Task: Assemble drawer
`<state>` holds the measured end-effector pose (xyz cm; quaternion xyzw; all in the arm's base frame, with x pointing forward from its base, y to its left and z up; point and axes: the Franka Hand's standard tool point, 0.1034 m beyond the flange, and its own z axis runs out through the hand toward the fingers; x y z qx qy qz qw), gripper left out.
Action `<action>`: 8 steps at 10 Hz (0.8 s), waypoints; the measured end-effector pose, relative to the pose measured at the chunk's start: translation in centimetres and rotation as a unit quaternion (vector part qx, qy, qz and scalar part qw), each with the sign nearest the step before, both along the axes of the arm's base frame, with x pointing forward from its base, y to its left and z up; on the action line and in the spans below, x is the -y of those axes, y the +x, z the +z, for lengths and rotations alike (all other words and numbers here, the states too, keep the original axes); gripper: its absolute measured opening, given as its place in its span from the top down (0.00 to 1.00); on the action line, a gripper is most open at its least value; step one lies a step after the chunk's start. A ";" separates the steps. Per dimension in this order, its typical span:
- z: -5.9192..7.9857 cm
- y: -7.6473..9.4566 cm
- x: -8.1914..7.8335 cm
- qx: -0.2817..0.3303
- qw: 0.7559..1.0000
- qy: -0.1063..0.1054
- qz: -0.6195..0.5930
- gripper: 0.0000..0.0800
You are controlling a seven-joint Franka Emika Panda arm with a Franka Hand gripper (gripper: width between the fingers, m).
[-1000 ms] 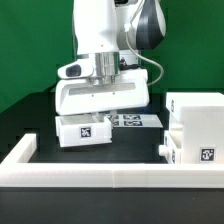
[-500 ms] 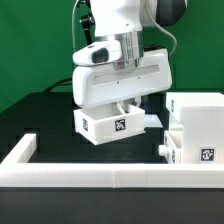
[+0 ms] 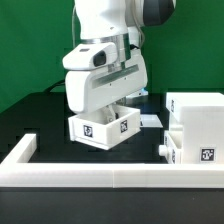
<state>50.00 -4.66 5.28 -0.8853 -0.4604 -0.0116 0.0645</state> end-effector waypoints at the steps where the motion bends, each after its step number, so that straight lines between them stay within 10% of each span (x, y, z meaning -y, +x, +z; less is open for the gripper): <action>1: 0.2 0.6 0.2 0.011 0.998 -0.004 0.065 0.95; 8: 0.4 2.2 -0.2 0.041 0.944 -0.020 0.328 0.95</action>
Offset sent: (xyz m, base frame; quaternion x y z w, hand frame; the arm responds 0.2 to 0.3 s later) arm 0.0000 0.0000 0.0000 0.0000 0.0000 -0.1938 0.9810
